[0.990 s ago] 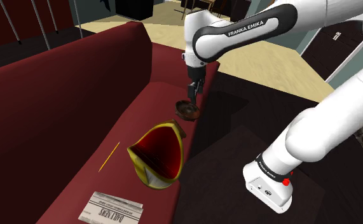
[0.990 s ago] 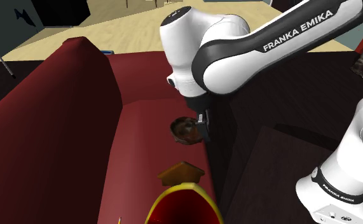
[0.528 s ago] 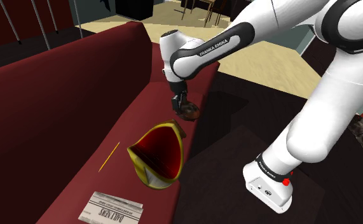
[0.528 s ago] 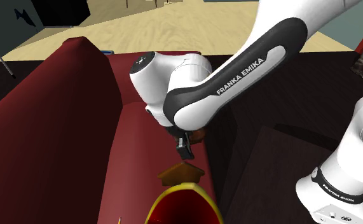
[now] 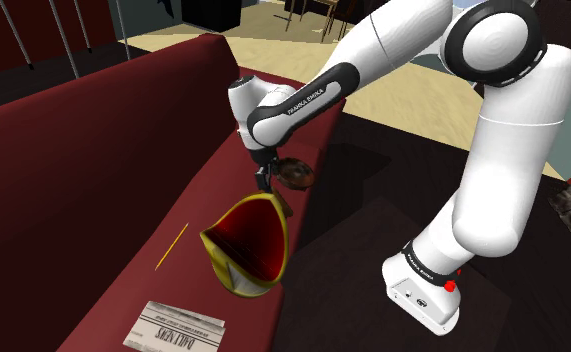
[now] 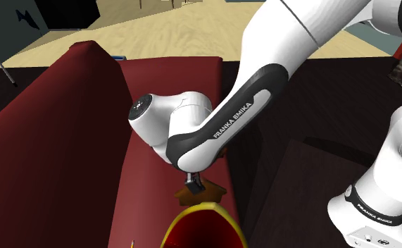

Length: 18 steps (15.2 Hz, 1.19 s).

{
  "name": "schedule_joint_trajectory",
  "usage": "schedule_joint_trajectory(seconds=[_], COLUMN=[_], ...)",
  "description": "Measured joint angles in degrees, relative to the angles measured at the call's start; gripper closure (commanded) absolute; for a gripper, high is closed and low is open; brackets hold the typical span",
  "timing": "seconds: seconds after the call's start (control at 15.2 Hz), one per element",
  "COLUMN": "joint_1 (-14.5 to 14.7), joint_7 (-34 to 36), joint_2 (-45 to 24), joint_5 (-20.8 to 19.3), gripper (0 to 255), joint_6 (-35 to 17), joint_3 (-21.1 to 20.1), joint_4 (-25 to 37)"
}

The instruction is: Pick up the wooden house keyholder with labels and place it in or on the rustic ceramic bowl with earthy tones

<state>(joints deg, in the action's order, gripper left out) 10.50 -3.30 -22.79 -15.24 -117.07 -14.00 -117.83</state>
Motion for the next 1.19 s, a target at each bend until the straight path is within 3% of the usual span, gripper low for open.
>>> schedule_joint_trajectory(seconds=[0.33, 0.73, 0.79, 1.19], joint_1=[-0.04, -0.06, -0.06, -0.05], joint_7=[0.77, 0.83, 0.83, 0.83], joint_2=[-1.78, -1.82, -1.82, -1.82], joint_5=[-1.11, -1.19, -1.19, -1.17], gripper=[0, 0, 255, 255], joint_6=[-3.61, -3.95, -3.95, -3.95], joint_3=[0.56, 0.59, 0.59, 0.57], joint_4=[-1.99, -2.25, -2.25, -2.25])
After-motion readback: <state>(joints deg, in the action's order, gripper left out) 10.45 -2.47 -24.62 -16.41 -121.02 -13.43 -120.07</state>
